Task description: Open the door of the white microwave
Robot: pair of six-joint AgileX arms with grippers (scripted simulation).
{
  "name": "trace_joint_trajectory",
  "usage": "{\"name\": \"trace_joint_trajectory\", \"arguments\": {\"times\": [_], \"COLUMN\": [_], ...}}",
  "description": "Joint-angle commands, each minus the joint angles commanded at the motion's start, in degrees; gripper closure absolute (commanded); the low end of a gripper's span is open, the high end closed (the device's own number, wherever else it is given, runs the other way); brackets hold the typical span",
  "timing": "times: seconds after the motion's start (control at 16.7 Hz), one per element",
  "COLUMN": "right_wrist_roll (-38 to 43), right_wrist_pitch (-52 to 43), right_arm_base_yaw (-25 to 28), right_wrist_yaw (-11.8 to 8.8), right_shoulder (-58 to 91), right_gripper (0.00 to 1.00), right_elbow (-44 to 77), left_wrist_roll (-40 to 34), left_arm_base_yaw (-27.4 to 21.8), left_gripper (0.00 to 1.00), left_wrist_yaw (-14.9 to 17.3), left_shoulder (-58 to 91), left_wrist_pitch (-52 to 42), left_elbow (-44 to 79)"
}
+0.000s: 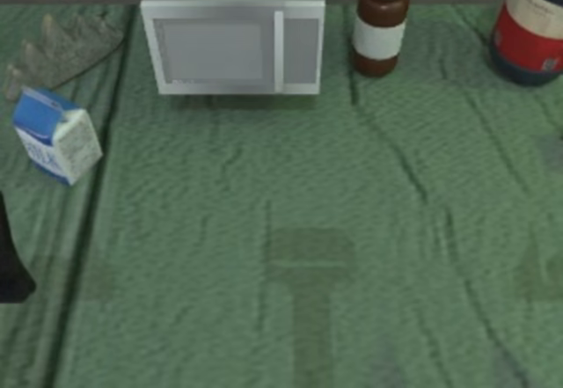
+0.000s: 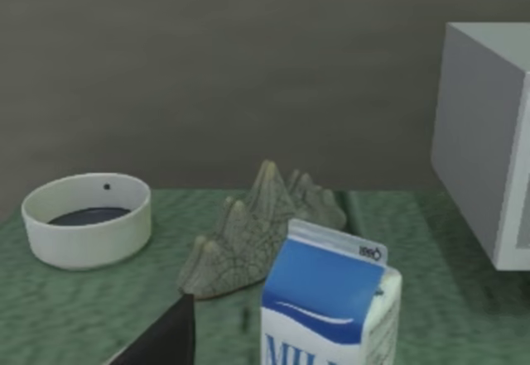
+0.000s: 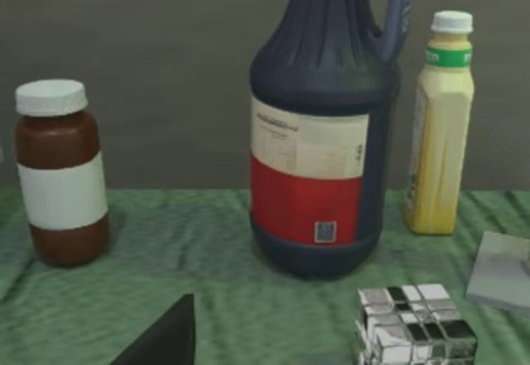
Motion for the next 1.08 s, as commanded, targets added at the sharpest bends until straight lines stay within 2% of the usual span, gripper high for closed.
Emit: {"name": "trace_joint_trajectory", "arguments": {"times": [0.24, 0.48, 1.08], "right_wrist_roll": [0.00, 0.00, 0.00], "right_wrist_pitch": [0.00, 0.00, 0.00], "right_arm_base_yaw": [0.00, 0.00, 0.00], "right_wrist_yaw": [0.00, 0.00, 0.00], "right_shoulder": [0.00, 0.00, 0.00], "right_gripper": [0.00, 0.00, 0.00], "right_elbow": [0.00, 0.00, 0.00], "left_wrist_roll": [-0.58, -3.79, -17.89], "left_arm_base_yaw": [-0.56, -4.16, -21.58], "left_gripper": [0.00, 0.00, 0.00], "left_wrist_yaw": [-0.50, -3.01, -13.01], "left_shoulder": [1.75, 12.53, 66.83], "left_wrist_pitch": [-0.72, -4.56, -20.58], "left_elbow": [1.70, 11.57, 57.78]}}
